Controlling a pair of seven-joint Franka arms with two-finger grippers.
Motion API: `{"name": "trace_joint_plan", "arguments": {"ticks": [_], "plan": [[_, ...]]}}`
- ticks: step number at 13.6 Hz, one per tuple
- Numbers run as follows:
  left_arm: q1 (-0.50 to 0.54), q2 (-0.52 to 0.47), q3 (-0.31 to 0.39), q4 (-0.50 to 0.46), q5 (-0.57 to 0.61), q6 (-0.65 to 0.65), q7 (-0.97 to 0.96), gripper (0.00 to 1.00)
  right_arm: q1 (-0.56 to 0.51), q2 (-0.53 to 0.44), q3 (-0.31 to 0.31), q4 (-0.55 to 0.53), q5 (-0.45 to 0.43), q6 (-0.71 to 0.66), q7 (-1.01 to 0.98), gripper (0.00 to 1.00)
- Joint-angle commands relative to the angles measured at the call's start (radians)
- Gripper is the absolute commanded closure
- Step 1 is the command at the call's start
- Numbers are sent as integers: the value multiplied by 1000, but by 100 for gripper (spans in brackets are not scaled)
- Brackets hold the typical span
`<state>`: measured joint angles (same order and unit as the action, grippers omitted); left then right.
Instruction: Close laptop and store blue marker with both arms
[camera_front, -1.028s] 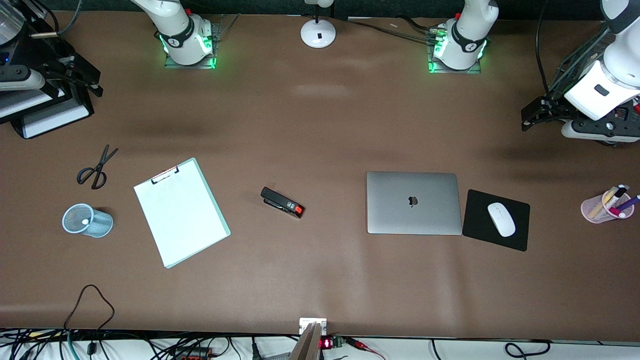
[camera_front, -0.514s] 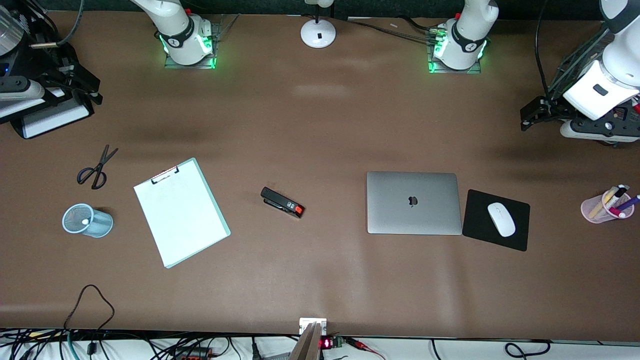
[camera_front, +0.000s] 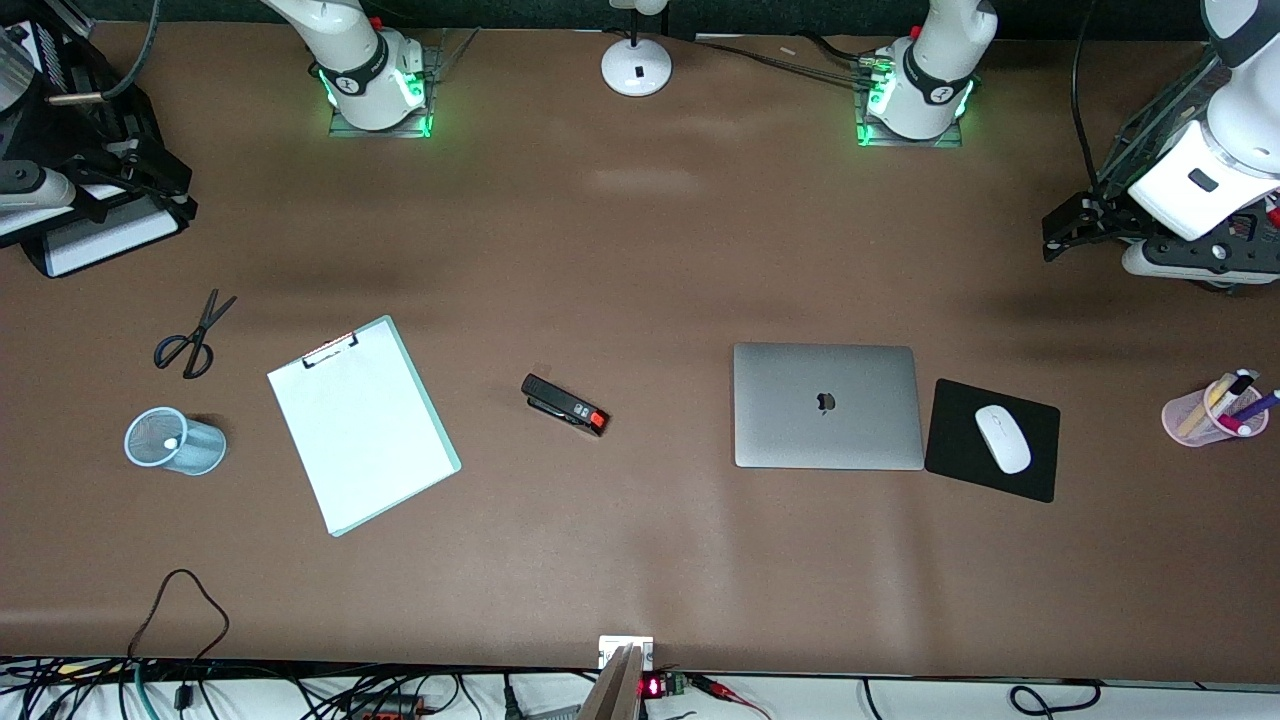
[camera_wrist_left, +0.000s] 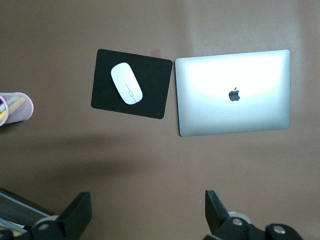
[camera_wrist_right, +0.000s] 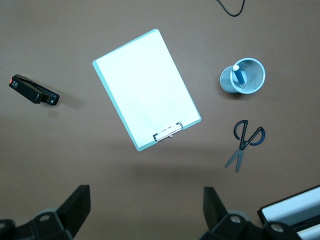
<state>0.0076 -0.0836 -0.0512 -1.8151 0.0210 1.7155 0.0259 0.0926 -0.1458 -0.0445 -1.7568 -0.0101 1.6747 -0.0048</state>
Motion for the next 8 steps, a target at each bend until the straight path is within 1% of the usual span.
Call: {"name": "trace_joint_plan", "arguments": {"ticks": [1, 8], "plan": [[-5, 1, 7, 17, -3, -20, 14, 0, -10, 11, 6, 23, 5, -16, -7, 0], [-5, 1, 7, 17, -3, -22, 12, 0, -8, 11, 6, 22, 5, -18, -18, 0]]}}
